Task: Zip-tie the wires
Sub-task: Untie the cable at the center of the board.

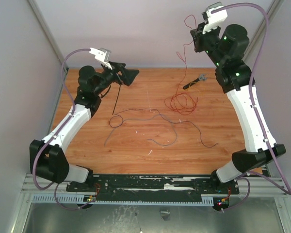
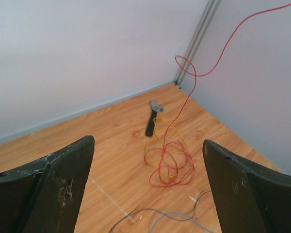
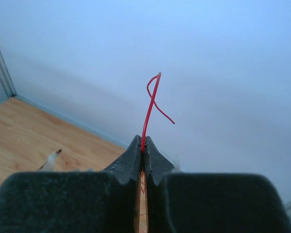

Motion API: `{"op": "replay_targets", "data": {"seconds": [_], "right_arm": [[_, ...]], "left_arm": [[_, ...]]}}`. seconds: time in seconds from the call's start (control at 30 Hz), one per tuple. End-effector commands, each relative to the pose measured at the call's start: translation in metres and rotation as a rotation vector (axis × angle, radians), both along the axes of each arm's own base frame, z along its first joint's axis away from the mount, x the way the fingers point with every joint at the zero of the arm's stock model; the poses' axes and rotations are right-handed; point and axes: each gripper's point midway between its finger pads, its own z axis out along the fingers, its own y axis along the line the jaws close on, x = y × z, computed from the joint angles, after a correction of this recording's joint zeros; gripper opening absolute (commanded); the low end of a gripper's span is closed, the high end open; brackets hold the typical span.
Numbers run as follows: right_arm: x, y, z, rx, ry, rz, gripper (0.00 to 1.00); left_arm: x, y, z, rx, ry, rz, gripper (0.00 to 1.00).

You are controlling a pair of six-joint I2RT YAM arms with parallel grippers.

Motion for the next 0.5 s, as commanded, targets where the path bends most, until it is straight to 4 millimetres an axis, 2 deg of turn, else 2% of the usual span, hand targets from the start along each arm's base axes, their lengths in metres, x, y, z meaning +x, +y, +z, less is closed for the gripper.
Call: {"op": "replay_targets", "data": {"seconds": [0.0, 0.1, 0.23, 0.33, 0.47], "right_arm": [[-0.013, 0.008, 0.017, 0.005, -0.052, 0.065, 0.00], [-0.027, 0.007, 0.043, 0.027, -0.130, 0.084, 0.00], [-0.040, 0.000, 0.074, 0.048, -0.219, 0.072, 0.00], [-0.050, -0.004, 0.088, 0.057, -0.249, 0.069, 0.00], [-0.060, -0.009, 0.094, 0.075, -0.257, 0.067, 0.00]], "left_arm": [[-0.012, -0.017, 0.027, -0.108, -0.105, -0.120, 0.98], [-0.016, -0.038, 0.017, -0.122, -0.102, -0.194, 0.98], [-0.017, -0.079, -0.013, -0.093, -0.081, -0.267, 0.99], [-0.014, -0.111, -0.042, -0.057, -0.067, -0.285, 0.98], [0.002, -0.144, -0.072, -0.018, -0.053, -0.239, 0.99]]}}
